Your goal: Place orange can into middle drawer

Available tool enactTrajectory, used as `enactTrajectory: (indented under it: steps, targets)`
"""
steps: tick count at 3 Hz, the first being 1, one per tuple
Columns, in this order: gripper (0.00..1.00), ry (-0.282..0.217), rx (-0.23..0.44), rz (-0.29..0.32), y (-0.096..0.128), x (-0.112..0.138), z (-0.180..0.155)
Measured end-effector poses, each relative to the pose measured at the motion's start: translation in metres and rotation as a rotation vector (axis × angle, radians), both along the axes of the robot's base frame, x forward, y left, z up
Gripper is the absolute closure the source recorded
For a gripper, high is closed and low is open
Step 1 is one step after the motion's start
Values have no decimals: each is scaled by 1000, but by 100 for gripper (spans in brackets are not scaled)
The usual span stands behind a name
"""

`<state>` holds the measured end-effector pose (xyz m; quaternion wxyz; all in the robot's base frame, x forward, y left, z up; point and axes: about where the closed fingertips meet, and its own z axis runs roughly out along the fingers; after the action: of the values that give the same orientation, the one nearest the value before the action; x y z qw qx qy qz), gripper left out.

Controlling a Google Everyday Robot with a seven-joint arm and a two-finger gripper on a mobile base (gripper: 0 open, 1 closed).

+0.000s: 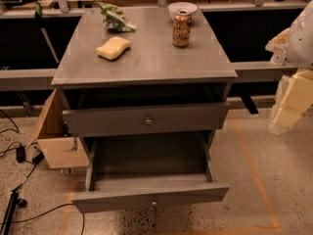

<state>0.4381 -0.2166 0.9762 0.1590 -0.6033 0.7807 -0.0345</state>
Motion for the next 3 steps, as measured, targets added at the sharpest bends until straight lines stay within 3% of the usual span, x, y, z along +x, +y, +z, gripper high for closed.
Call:
enactTrajectory:
  steps: [1,2,3]
  targets:
    - [0,0,0,0,0,0,0]
    - [0,-64,68,-13,4,20,3]
    - [0,-162,300,-73,7,74,-3]
